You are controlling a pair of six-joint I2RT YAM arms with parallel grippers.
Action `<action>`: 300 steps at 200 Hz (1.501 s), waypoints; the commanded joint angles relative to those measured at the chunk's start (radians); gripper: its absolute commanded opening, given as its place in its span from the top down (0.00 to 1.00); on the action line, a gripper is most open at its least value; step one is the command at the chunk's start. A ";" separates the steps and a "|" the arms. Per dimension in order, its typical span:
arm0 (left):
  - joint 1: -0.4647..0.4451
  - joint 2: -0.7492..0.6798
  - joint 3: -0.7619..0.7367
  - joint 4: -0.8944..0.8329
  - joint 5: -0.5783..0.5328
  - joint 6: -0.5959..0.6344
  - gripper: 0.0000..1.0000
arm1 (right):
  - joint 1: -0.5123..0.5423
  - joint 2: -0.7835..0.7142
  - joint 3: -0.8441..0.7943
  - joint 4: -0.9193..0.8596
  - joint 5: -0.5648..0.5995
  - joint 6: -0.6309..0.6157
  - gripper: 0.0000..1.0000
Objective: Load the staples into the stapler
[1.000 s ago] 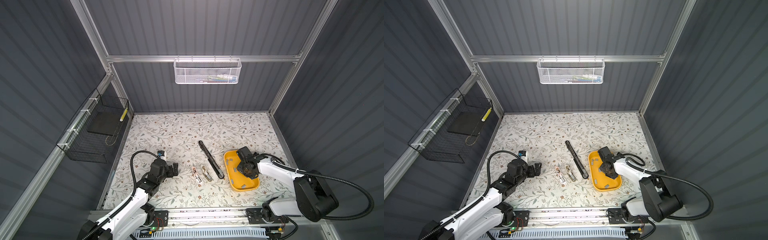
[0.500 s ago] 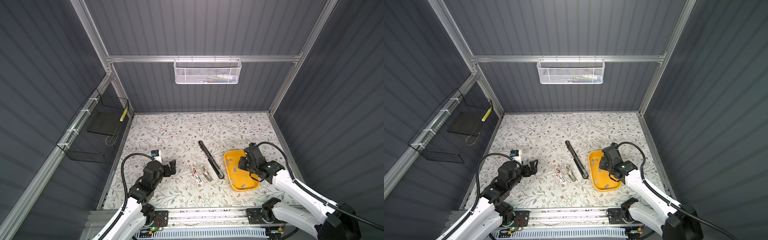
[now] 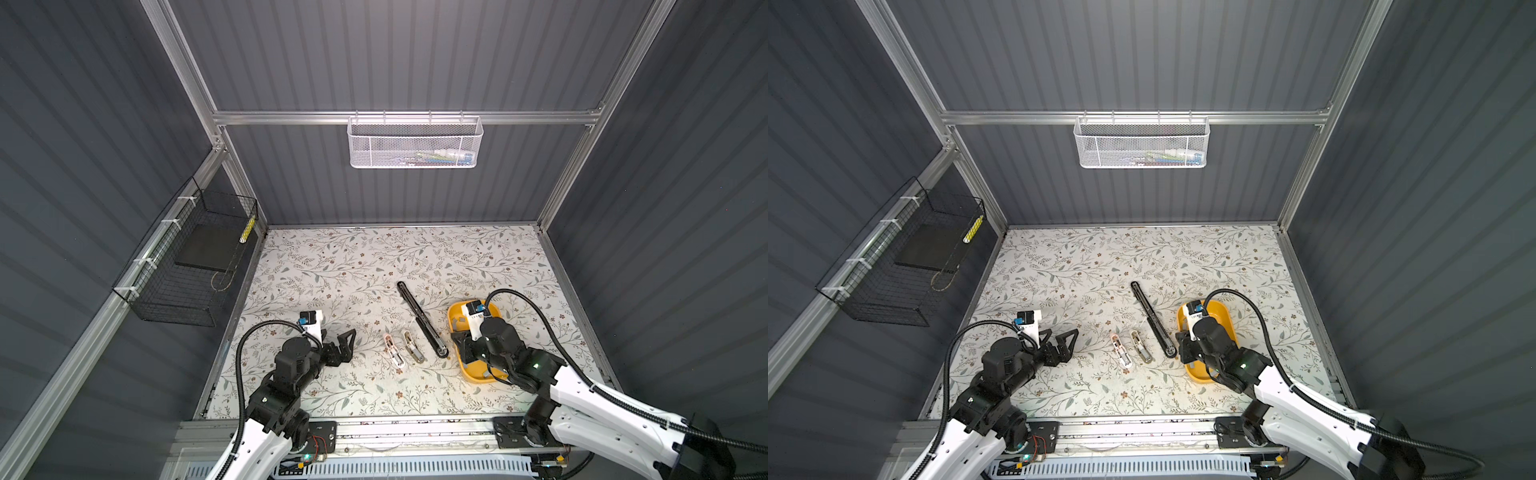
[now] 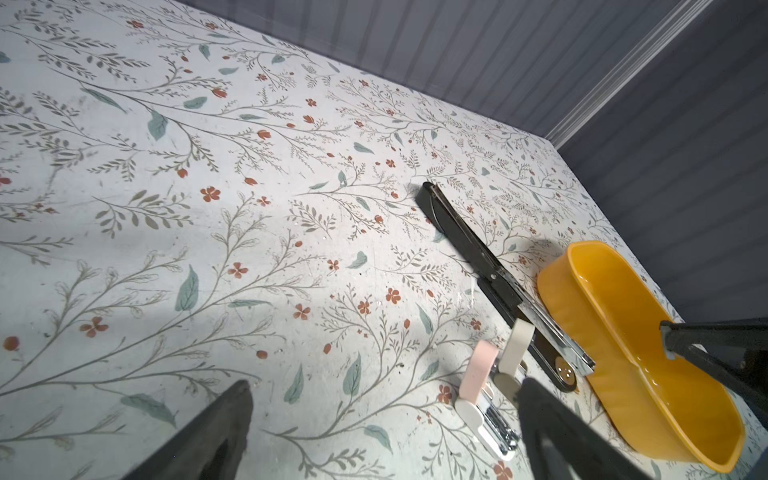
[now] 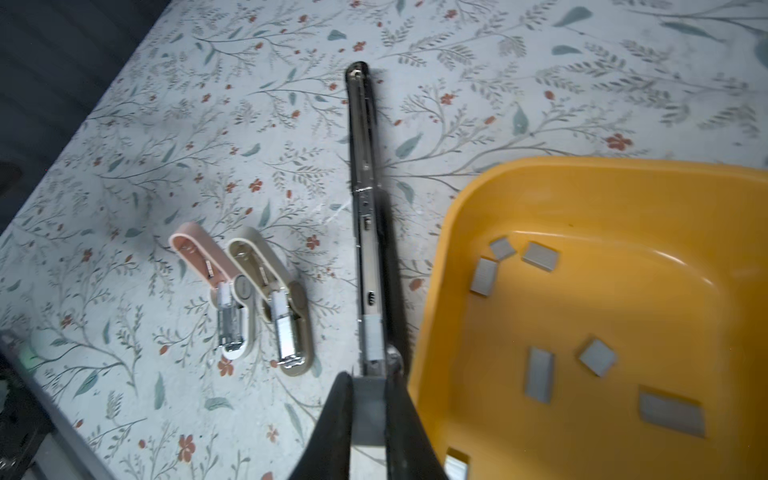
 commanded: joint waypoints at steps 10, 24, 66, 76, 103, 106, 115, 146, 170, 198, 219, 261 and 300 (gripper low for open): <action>0.000 0.060 -0.008 0.063 0.086 0.018 0.00 | 0.093 0.120 0.065 0.149 -0.009 0.002 0.84; 0.000 0.093 -0.003 0.075 0.103 0.021 0.00 | 0.164 0.192 0.098 0.167 0.055 0.002 0.84; 0.000 0.117 0.003 0.082 0.113 0.022 0.00 | 0.288 0.370 0.167 0.259 0.149 0.028 0.83; 0.000 0.105 -0.002 0.079 0.115 0.020 0.00 | 0.295 0.414 0.190 0.266 0.143 0.040 0.84; 0.000 0.067 -0.011 0.072 0.113 0.016 0.00 | 0.331 0.529 0.231 0.274 0.133 0.050 0.84; 0.000 0.063 -0.012 0.071 0.112 0.016 0.00 | 0.332 0.538 0.233 0.275 0.131 0.054 0.84; 0.001 0.055 -0.014 0.068 0.107 0.014 0.00 | 0.335 0.558 0.239 0.277 0.118 0.065 0.84; 0.000 0.046 -0.014 0.060 0.105 0.012 0.00 | 0.336 0.594 0.250 0.273 0.112 0.073 0.83; 0.000 0.050 -0.014 0.060 0.101 0.011 0.00 | 0.337 0.617 0.255 0.272 0.102 0.082 0.83; 0.000 0.056 -0.011 0.061 0.100 0.010 0.00 | 0.337 0.651 0.276 0.264 0.088 0.083 0.83; 0.000 0.061 -0.010 0.063 0.101 0.010 0.00 | 0.339 0.669 0.288 0.255 0.085 0.083 0.83; 0.000 0.058 -0.010 0.060 0.100 0.011 0.00 | 0.342 0.711 0.317 0.231 0.090 0.079 0.83; 0.000 0.056 -0.010 0.055 0.102 0.010 0.00 | 0.343 0.737 0.331 0.211 0.102 0.067 0.84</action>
